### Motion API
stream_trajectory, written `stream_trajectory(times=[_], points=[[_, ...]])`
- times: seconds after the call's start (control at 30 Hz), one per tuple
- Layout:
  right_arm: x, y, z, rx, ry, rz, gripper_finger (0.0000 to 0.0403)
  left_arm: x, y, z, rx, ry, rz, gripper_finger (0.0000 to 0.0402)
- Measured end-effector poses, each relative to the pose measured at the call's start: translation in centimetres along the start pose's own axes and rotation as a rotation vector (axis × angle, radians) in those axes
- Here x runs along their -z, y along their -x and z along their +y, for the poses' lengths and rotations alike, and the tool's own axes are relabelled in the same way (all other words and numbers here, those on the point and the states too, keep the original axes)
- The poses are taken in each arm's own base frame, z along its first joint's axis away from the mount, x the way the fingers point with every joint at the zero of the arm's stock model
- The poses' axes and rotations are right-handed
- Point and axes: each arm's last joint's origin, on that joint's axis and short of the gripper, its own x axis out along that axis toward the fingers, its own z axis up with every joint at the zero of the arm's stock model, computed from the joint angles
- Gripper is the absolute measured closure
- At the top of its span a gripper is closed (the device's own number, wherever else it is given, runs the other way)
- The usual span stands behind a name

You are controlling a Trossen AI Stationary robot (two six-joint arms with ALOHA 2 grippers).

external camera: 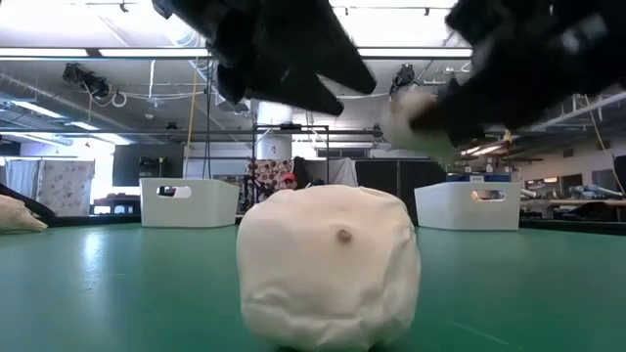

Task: Sort produce into baskets
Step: Put the middle right big garlic into the gray bin

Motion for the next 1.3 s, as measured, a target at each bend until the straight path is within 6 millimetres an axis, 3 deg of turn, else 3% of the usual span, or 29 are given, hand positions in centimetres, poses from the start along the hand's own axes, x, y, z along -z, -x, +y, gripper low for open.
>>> stream_trajectory(times=[0.27,0.6,1.3], points=[[-1.1,0.3,-0.2,0.178,0.264,-0.093,0.0229,-1.8,-0.4,0.0,-0.009,0.184,-0.147,0.0135],[-0.9,1.0,0.8,0.349,0.475,-0.082,0.0225,-3.2,-2.2,2.2,0.02,0.333,-0.14,0.0135],[-1.4,2.1,1.6,0.635,0.588,-0.069,0.0224,-3.8,-3.4,3.7,-0.022,0.338,-0.148,0.0135]])
